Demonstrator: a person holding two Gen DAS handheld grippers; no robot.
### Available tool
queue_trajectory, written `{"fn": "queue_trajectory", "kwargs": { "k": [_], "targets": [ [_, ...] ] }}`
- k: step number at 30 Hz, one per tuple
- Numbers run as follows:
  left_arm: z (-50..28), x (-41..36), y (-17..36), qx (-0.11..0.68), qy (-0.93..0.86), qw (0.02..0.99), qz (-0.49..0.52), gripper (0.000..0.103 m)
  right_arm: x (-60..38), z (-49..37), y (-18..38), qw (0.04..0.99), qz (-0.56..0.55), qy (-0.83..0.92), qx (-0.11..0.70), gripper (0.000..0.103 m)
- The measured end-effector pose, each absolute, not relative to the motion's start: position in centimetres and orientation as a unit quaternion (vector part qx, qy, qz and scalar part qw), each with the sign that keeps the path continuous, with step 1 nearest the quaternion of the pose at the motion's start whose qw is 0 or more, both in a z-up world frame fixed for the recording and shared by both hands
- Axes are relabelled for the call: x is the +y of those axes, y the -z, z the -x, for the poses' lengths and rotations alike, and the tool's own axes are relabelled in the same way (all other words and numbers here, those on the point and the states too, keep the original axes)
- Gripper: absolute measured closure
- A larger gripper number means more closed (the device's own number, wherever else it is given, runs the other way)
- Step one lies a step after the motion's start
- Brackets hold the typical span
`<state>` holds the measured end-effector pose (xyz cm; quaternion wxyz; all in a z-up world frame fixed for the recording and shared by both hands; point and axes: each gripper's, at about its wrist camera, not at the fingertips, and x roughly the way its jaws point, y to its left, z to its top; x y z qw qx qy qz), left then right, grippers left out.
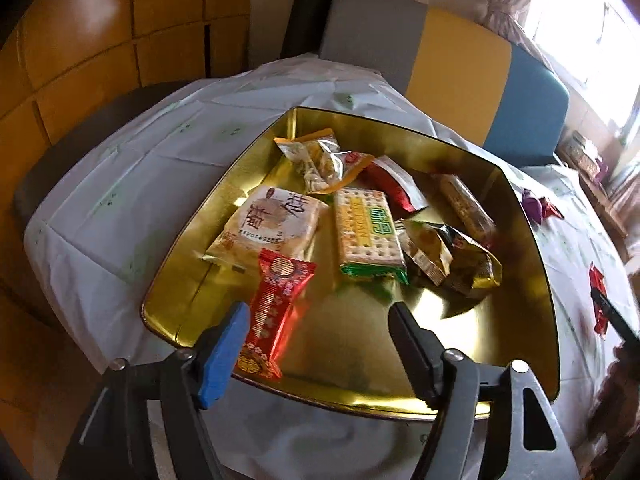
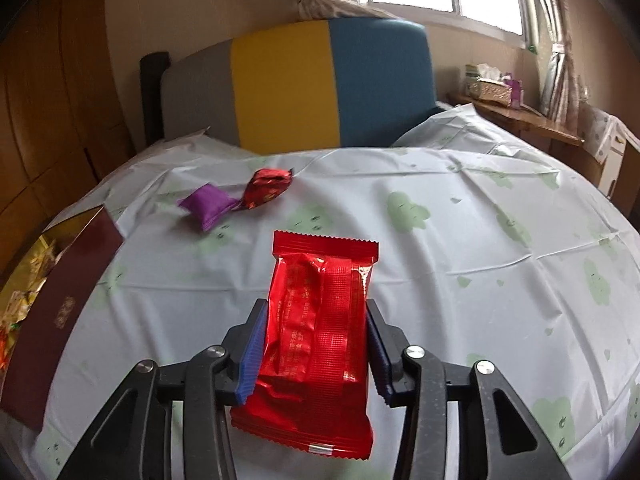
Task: Organize snacks
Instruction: 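Carry the candy packet into the gold tin and open the left tool, then carry the red rectangular packet into the gold tin and open the right tool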
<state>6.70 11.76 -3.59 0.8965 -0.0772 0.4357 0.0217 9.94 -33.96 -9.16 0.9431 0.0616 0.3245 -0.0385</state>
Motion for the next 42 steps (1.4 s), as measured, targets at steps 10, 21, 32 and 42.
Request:
{"fn": "queue_trajectory", "kwargs": {
  "k": [10,21,32,42],
  "targets": [
    [-6.6,11.2,3.3,0.434,-0.016,0.897,0.076,0.021,-29.3,-8.8,7.8,0.929,-0.094,-0.031,0.356,0.057],
    [-6.0,12.8,2.2,0.427,-0.040,0.899,0.087,0.017,-17.3,-8.2,2.8,0.918,-0.013,-0.203,0.341,0.057],
    [-5.3,15.5,1.3,0.414,-0.069,0.900,0.116,0.016,-6.2,-8.8,3.5,0.861,0.109,-0.315,0.384,0.056],
    [-4.4,18.3,1.3,0.407,-0.104,0.895,0.150,0.016,-0.6,-11.7,7.3,0.795,0.122,-0.361,0.473,0.056]
  ]
}}
